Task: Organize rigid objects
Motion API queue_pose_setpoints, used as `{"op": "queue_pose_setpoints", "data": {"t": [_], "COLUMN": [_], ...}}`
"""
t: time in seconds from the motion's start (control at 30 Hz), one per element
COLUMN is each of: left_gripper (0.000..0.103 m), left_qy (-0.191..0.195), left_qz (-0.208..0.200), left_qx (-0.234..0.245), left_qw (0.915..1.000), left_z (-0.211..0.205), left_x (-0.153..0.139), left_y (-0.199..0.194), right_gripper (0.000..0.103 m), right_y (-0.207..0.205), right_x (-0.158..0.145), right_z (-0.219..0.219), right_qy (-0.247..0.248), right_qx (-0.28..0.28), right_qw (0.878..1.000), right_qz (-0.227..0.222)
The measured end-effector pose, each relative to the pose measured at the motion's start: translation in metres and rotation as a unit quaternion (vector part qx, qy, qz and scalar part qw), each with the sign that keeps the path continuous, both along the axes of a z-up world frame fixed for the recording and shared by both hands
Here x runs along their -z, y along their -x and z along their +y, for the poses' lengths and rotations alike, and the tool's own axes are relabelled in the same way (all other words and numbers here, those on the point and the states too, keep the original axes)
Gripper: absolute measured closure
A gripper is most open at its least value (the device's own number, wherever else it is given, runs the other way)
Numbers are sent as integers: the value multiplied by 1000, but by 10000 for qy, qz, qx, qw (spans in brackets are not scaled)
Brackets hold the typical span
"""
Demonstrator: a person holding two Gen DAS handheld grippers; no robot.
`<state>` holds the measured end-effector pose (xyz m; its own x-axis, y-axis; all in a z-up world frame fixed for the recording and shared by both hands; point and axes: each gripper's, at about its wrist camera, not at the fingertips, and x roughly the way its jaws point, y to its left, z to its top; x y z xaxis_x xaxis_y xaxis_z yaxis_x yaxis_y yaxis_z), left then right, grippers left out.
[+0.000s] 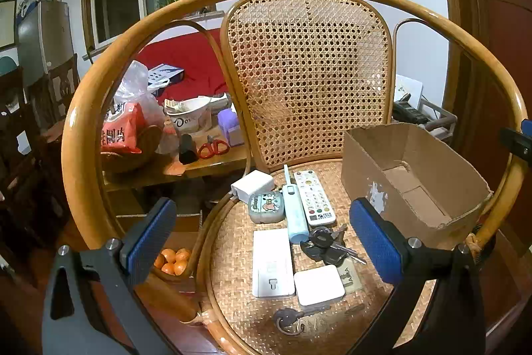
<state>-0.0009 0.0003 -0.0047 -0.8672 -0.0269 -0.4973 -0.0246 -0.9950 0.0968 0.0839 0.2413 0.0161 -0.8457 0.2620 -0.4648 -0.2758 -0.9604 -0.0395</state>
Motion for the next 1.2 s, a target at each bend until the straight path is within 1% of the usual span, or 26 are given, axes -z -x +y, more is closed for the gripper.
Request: {"op": "queue_pose_setpoints", "data": {"t": [0.1,0.13,0.8,1.2], "left_gripper": [0,0,0,0], "left_qy": [-14,4,62,84], "left_qz": [-20,-17,-63,-72], "left_qx": [23,1575,1622,1592], "left_qw": [10000,9875,9867,9872], "left_z": [1,1,2,4], "left_x": [0,0,0,0], "left_y": [1,0,2,2], "right_gripper": [0,0,0,0], "right_y": [0,0,2,1], "right_x": [0,0,3,2], "right_z": [0,0,0,0], "right_qy": [-6,-5,-1,-16], "right_qx": [1,-6,7,6], "right_qw": [10000,10000,9999,10000], "right_qz": [-8,-11,-101,-62]}}
